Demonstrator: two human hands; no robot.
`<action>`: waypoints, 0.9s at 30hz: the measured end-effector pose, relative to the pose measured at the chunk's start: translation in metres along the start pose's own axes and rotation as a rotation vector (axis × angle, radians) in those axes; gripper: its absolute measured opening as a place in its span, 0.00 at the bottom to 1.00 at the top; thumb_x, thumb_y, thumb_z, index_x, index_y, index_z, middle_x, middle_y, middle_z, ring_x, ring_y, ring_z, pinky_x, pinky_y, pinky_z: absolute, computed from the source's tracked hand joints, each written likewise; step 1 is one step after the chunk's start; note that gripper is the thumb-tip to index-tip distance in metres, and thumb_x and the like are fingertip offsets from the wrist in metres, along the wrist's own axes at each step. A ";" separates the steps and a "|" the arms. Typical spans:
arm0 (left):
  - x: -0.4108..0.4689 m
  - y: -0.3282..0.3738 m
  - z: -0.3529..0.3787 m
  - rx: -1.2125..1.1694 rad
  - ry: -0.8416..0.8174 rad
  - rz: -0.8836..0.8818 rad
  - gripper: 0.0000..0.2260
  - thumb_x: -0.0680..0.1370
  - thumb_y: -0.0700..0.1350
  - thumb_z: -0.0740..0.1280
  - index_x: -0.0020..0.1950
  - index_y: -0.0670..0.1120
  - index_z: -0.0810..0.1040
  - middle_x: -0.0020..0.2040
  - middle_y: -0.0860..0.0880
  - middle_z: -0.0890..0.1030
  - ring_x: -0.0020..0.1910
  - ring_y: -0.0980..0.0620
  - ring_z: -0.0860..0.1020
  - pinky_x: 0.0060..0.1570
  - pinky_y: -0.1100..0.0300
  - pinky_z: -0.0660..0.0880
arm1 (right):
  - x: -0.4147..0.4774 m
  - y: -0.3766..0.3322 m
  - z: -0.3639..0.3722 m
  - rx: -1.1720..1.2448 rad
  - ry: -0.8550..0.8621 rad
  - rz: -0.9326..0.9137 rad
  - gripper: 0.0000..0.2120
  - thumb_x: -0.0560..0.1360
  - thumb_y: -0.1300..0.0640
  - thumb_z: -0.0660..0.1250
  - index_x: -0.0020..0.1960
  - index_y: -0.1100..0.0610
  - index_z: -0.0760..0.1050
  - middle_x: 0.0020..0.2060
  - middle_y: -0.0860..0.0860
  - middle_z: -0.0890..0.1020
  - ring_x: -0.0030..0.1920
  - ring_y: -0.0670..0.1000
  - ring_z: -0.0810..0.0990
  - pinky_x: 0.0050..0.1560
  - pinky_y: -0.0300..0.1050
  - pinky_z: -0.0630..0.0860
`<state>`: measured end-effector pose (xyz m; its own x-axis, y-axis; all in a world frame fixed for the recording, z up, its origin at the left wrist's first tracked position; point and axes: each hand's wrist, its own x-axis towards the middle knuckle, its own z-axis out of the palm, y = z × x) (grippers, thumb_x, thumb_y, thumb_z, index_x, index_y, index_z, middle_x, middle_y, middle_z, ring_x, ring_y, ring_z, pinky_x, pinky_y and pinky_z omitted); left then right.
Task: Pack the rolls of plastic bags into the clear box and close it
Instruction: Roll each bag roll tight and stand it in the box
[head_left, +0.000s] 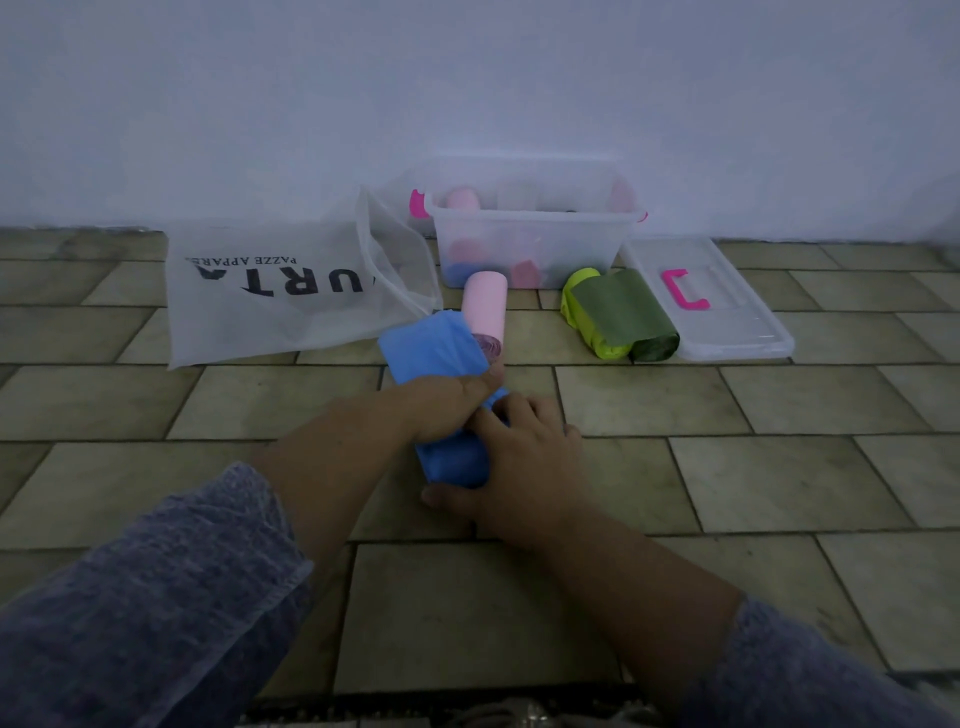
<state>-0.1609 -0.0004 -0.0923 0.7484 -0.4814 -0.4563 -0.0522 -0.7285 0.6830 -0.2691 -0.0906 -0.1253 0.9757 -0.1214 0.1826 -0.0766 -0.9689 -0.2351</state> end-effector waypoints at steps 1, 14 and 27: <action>-0.004 -0.003 0.002 0.036 0.008 0.034 0.30 0.77 0.65 0.51 0.69 0.45 0.69 0.69 0.43 0.70 0.63 0.47 0.69 0.61 0.57 0.62 | 0.000 0.003 -0.003 0.025 -0.014 -0.018 0.34 0.61 0.26 0.58 0.61 0.42 0.67 0.54 0.47 0.73 0.57 0.52 0.67 0.50 0.52 0.70; -0.021 -0.035 0.016 0.252 0.265 0.269 0.16 0.77 0.50 0.64 0.64 0.53 0.68 0.52 0.54 0.74 0.41 0.58 0.71 0.37 0.62 0.65 | 0.015 0.031 -0.016 0.439 -0.135 0.039 0.14 0.71 0.58 0.67 0.56 0.51 0.74 0.58 0.50 0.76 0.60 0.50 0.72 0.59 0.43 0.67; -0.031 -0.026 0.011 0.550 0.239 0.302 0.19 0.73 0.57 0.67 0.58 0.52 0.68 0.55 0.50 0.74 0.45 0.53 0.71 0.40 0.58 0.66 | 0.030 0.032 -0.017 0.600 -0.211 0.130 0.13 0.74 0.62 0.61 0.56 0.56 0.79 0.56 0.52 0.77 0.55 0.47 0.74 0.51 0.35 0.65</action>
<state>-0.1900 0.0280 -0.1028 0.7705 -0.6280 -0.1093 -0.5642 -0.7516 0.3418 -0.2456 -0.1286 -0.1113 0.9903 -0.1253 -0.0606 -0.1283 -0.6533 -0.7462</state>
